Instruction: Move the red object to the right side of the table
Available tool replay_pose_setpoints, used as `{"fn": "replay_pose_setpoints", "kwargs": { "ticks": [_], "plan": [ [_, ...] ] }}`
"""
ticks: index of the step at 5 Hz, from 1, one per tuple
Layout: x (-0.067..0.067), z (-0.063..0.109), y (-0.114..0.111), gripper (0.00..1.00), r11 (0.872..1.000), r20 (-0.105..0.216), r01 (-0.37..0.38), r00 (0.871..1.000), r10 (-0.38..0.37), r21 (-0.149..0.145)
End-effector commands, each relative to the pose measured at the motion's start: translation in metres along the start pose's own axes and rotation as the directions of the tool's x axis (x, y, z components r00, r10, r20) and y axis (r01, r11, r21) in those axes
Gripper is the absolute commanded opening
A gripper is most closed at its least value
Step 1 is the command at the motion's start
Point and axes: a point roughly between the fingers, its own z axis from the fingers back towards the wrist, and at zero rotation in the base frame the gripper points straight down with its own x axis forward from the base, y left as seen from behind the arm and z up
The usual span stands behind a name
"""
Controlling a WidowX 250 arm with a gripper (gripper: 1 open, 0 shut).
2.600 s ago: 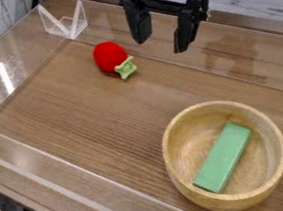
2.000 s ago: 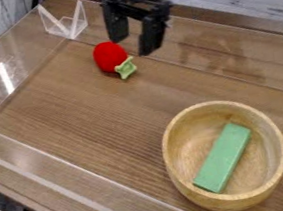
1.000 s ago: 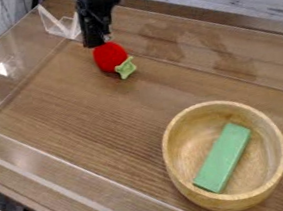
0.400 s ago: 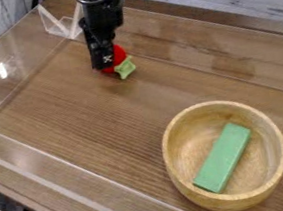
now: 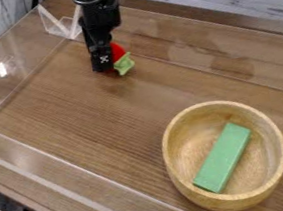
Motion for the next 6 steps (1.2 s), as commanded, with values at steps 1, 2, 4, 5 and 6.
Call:
{"fn": "replay_pose_setpoints", "kwargs": {
  "ticks": [1,2,4,5,6],
  "plan": [
    [0.005,0.023,0.015,1.00,0.997,0.041,-0.047,0.998,0.045,0.063],
    [0.011,0.024,0.020,1.00,0.995,0.052,-0.081,0.996,0.078,0.064],
    [0.018,0.029,0.023,0.00,0.990,0.060,-0.122,0.991,0.118,0.067],
    [0.018,0.031,0.015,1.00,0.996,0.083,-0.052,0.995,0.046,0.067],
    [0.017,0.033,0.008,0.00,0.998,0.106,0.015,0.994,-0.022,0.066]
  ]
}}
